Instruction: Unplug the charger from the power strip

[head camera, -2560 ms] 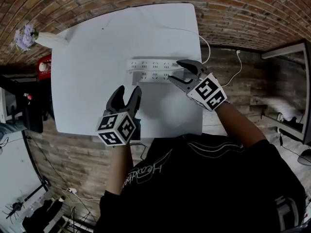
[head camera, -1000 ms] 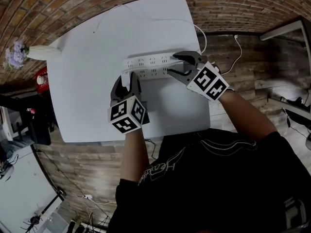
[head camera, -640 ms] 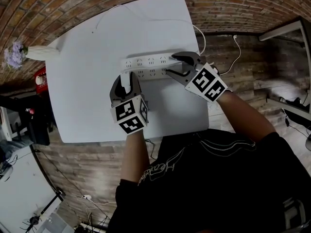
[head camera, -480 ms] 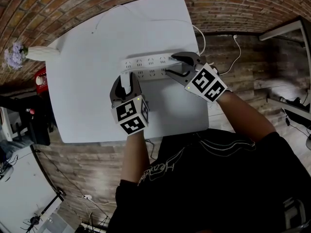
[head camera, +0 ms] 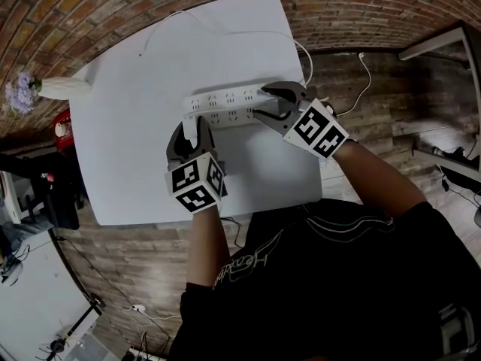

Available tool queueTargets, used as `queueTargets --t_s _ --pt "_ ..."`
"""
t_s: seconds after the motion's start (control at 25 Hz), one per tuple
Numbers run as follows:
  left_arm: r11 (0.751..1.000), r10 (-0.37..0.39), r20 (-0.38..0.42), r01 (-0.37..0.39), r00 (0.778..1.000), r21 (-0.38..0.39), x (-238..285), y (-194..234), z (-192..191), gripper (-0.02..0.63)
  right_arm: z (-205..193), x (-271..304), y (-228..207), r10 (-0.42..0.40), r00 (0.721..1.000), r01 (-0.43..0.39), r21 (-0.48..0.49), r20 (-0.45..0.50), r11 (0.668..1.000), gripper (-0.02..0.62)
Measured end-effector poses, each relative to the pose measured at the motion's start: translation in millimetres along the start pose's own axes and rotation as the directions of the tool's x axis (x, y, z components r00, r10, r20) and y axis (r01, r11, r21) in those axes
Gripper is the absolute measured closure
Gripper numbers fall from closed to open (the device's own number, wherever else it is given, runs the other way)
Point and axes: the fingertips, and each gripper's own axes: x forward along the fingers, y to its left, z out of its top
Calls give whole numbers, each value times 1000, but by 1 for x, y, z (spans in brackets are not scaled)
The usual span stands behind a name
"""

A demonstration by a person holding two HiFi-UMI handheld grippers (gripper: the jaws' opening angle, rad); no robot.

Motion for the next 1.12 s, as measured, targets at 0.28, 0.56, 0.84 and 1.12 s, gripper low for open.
queueTargets --t_s 0.28,0.56,0.84,1.12 --pt "1000 -9 -12 9 1000 9 -3 -4 5 471 1 -1 -1 7 1000 -7 9 15 1000 399" --pt "997 -28 -16 27 999 -73 -2 2 -2 468 0 1 1 10 1000 -10 0 1 1000 399" --pt "997 48 -10 -47 999 64 -8 -5 0 473 1 0 2 12 1000 -12 -4 8 1000 399" --pt "982 -55 -19 50 998 -179 -7 4 -3 465 0 0 2 14 1000 -14 -10 5 1000 399"
